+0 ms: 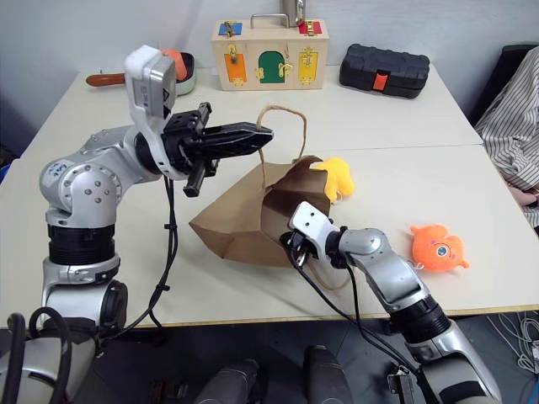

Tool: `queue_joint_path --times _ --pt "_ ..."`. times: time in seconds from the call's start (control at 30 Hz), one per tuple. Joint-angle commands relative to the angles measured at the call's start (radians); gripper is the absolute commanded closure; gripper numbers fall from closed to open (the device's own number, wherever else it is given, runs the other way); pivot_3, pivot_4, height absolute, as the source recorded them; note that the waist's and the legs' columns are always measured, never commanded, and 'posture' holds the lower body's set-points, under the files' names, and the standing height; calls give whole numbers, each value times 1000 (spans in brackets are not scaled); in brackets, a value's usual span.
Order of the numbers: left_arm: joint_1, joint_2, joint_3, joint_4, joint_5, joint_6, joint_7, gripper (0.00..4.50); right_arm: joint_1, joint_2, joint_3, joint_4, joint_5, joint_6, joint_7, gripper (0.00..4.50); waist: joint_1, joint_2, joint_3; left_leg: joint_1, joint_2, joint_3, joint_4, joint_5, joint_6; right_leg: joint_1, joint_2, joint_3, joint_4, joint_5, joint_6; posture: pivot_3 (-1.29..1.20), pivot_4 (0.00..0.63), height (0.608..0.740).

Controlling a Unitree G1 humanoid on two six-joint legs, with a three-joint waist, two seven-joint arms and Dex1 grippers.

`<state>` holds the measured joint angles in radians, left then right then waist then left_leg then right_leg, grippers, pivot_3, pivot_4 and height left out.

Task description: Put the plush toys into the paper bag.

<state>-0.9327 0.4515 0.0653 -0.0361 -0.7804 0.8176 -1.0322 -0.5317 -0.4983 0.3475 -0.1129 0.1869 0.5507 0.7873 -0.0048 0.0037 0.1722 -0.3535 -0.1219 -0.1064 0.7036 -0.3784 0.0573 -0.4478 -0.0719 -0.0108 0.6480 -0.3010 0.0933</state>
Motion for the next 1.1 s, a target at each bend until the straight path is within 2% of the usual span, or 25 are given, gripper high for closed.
queue_joint_path --times 0.03,0.27,0.37,0.53,0.67,0.87,0.97,1.1 --pt "8 -5 -26 -49 -7 -23 -28 4500 -70 25 21 -6 -10 -28 45 4477 -1 0 0 0 0 0 0 0 0 0 0 0 0 0 0 0 150 740" --pt "8 -24 -68 -43 -6 -41 -50 4500 -192 28 159 95 -133 -170 181 4477 -1 0 0 0 0 0 0 0 0 0 0 -1 0 0 0 0 150 740" --pt "5 -29 -78 -58 -10 -45 -60 4500 -202 61 152 147 -111 -126 211 4477 0 0 0 0 0 -1 0 0 0 0 -1 -2 0 0 0 0 150 740" --pt "4 -35 -66 -84 -25 -32 -42 4500 -185 204 -27 270 40 114 130 4477 -9 0 0 0 0 -1 0 0 0 0 -1 -3 1 0 0 0 150 740" --pt "21 -23 -51 -101 -28 -24 -30 4500 -151 242 -100 270 73 204 61 4477 -11 0 0 0 -1 -2 1 0 -1 -2 -2 -5 5 0 -1 0 150 740" --pt "10 -24 -4 -84 -45 -15 22 4500 -79 212 -26 251 -33 227 -53 4477 -15 1 -1 1 -2 -3 2 0 -1 -1 -3 -5 6 0 -1 0 150 740" --pt "-27 -29 34 -45 -62 -10 54 4500 -54 175 26 247 -84 186 -62 4477 -12 2 -2 2 -2 -3 3 0 -1 1 -3 -5 6 0 -1 0 150 740" --pt "-75 -25 70 11 -81 -4 75 4500 -36 159 31 236 -93 172 -77 4477 2 2 -4 2 -4 -3 7 0 -1 2 -4 -4 5 0 -1 0 150 740"
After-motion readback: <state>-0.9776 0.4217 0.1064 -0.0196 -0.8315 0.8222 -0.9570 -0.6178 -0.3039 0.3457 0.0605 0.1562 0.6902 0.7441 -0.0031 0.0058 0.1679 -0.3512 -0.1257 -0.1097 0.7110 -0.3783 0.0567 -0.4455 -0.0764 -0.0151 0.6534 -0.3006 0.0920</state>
